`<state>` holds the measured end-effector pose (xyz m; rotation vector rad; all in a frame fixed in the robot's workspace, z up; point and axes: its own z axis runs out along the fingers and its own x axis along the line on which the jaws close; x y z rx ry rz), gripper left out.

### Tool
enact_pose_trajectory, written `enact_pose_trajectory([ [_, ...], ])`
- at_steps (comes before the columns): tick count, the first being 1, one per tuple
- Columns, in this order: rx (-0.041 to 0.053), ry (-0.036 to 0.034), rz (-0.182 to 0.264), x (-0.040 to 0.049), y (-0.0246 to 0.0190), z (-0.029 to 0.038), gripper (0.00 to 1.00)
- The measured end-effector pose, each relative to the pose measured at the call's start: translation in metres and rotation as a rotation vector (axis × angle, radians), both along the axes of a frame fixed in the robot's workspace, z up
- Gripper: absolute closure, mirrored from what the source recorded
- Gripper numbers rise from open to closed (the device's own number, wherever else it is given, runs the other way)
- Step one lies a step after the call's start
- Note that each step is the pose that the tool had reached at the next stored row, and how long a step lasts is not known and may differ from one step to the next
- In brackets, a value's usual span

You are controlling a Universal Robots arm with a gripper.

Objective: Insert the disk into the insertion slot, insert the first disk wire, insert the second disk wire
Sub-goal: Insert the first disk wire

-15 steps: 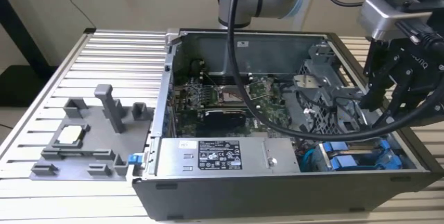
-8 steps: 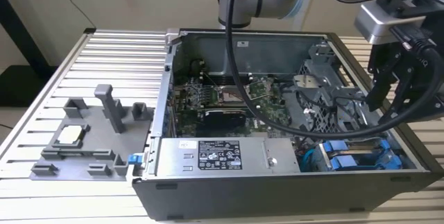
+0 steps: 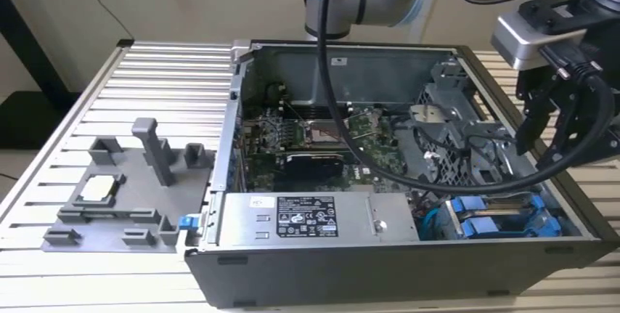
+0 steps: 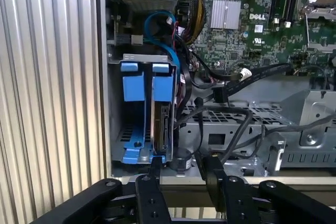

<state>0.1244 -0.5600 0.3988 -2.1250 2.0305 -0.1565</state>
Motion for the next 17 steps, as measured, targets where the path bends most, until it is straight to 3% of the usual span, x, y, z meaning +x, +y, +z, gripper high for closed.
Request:
enact_pose_trajectory([
  [6,-0.0002,-0.0308,0.02,-0.0019,0.0089,-0.0034,0.53],
  [8,-0.0004,-0.0426,0.022,-0.0053,0.0096,-0.0041,0.53],
  [11,-0.0007,-0.0538,0.022,-0.0118,0.0101,-0.0049,0.53],
  [14,-0.0007,-0.0725,0.022,-0.0138,0.0116,-0.0068,0.53],
  [17,-0.0043,-0.0799,0.022,-0.0164,0.0132,-0.0082,0.53],
])
